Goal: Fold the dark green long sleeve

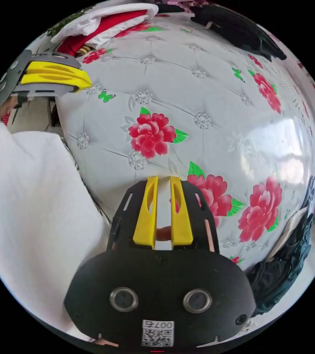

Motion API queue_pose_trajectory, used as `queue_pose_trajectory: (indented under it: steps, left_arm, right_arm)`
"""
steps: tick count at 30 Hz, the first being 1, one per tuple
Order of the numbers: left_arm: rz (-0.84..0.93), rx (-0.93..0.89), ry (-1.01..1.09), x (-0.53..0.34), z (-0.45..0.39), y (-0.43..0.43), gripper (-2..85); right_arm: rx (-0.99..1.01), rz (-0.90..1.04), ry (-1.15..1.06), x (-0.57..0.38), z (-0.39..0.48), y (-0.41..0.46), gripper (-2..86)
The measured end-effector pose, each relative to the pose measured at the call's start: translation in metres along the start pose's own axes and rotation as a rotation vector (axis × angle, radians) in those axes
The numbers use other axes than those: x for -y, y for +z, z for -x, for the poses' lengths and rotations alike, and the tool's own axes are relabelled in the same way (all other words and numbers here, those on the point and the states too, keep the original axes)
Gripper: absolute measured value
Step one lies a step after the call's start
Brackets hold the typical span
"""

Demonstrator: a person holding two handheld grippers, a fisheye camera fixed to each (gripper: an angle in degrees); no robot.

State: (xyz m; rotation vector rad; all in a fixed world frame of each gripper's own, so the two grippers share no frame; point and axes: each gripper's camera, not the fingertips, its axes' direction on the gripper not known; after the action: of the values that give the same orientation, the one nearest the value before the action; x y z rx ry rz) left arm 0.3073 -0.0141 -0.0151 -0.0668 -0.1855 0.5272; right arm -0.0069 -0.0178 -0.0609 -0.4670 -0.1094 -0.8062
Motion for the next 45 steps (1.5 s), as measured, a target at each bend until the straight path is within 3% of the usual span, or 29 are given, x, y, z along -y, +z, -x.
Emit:
queue_pose_trajectory:
  steps: [5, 7, 9, 13, 17, 23, 25, 27, 30, 33, 35, 39, 45]
  left_arm:
    - [0.061, -0.022, -0.119, 0.072, -0.043, 0.015, -1.0]
    - [0.103, -0.049, -0.199, 0.095, -0.059, 0.031, -1.0]
    - [0.139, -0.054, -0.265, 0.105, -0.07, 0.048, -1.0]
    - [0.134, 0.093, -0.282, 0.114, -0.103, 0.056, -1.0]
    - [0.15, 0.146, -0.299, 0.119, -0.115, 0.066, -1.0]
    - [0.128, 0.038, -0.444, 0.105, -0.093, 0.077, -1.0]
    - [0.097, 0.021, -0.421, 0.094, -0.09, 0.082, -1.0]
    - [0.068, -0.003, -0.423, 0.082, -0.084, 0.085, -1.0]
    - [0.002, -0.086, -0.502, 0.056, -0.066, 0.089, -1.0]
    - [-0.203, -0.39, -0.508, 0.026, -0.054, 0.087, -0.9]
    - [-0.284, -0.485, -0.497, 0.015, -0.05, 0.083, -0.9]
    - [-0.401, -0.508, -0.317, 0.012, -0.046, 0.056, -0.2]
    - [-0.545, -0.402, -0.093, 0.014, -0.02, 0.001, 3.2]
  right_arm:
    - [0.33, -0.123, 0.185, -0.044, -0.051, -0.001, 2.0]
    - [0.351, -0.245, 0.265, -0.087, -0.072, -0.012, 2.0]
    - [0.255, -0.367, 0.365, -0.145, -0.097, -0.033, 2.6]
    - [-0.194, -0.603, 0.784, -0.317, -0.168, -0.099, 5.6]
    - [-0.445, -0.587, 1.161, -0.44, -0.232, -0.131, 9.7]
    - [-0.439, -0.358, 1.379, -0.477, -0.3, -0.079, 7.1]
    - [-0.423, -0.389, 1.4, -0.485, -0.301, -0.075, 4.7]
    - [-0.356, -0.456, 1.376, -0.487, -0.294, -0.079, 2.9]
    - [-0.205, -0.703, 1.175, -0.469, -0.265, -0.098, 1.1]
    - [-0.076, -0.85, 0.995, -0.426, -0.237, -0.119, 0.4]
    - [-0.026, -0.89, 0.858, -0.378, -0.212, -0.131, 0.2]
    - [0.006, -0.809, 0.583, -0.29, -0.166, -0.131, 0.0]
    - [0.308, -0.531, 0.041, -0.16, -0.071, -0.07, -0.1]
